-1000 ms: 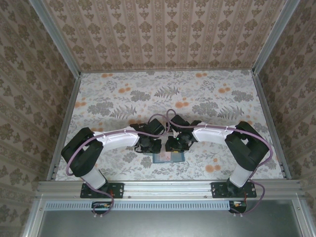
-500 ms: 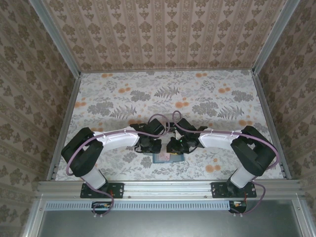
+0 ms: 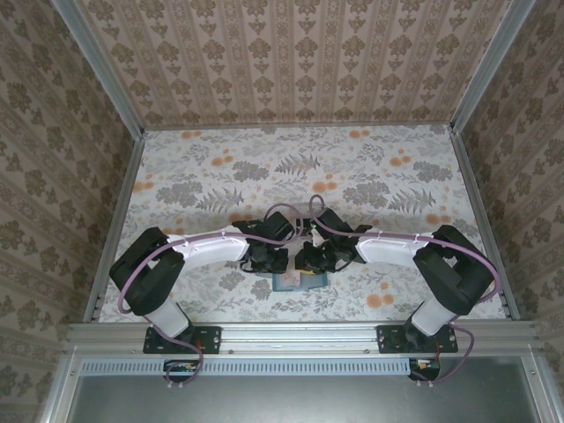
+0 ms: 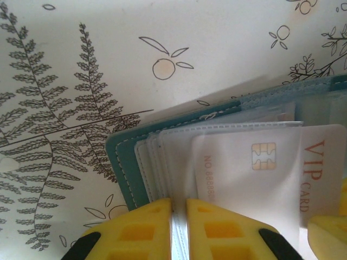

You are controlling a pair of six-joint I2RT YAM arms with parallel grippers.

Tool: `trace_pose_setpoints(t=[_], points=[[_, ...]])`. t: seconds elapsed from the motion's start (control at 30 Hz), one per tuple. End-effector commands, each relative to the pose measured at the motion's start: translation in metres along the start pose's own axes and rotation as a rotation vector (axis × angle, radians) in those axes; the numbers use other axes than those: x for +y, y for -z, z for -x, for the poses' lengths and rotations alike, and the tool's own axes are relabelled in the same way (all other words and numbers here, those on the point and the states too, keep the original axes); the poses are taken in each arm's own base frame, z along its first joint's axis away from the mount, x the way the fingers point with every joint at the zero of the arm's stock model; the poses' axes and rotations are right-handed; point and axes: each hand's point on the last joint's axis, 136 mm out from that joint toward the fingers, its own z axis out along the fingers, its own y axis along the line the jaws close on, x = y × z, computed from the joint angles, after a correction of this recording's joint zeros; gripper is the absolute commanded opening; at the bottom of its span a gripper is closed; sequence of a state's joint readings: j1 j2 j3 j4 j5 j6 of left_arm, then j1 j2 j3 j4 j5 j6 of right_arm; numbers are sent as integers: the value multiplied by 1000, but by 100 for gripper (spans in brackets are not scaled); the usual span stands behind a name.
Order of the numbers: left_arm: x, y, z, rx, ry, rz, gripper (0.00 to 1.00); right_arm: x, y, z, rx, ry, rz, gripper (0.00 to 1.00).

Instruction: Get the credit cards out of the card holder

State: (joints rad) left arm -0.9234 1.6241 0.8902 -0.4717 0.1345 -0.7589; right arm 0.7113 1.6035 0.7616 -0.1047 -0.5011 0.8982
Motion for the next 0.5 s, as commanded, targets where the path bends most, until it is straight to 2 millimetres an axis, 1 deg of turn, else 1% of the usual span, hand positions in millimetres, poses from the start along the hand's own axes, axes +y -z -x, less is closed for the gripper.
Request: trace_pose_setpoints(t=[0.0,0.1,0.17,0.33,0.47], points=[[14,-17,-20,81,-3,58,14,7,-3,1,12,-4,48,15],[14,-17,-20,81,-3,59,14,3,-3,2,9,-10,37,10],[14,-17,-20,81,-5,58,13,-3,0,2,5,-12,12,7],[14,-15,-19,77,-7,57,16,-26,16,1,-4,21,-143,4],[13,-13,-18,72,-9,55,16,-37,30,-1,5,61,-243,2]])
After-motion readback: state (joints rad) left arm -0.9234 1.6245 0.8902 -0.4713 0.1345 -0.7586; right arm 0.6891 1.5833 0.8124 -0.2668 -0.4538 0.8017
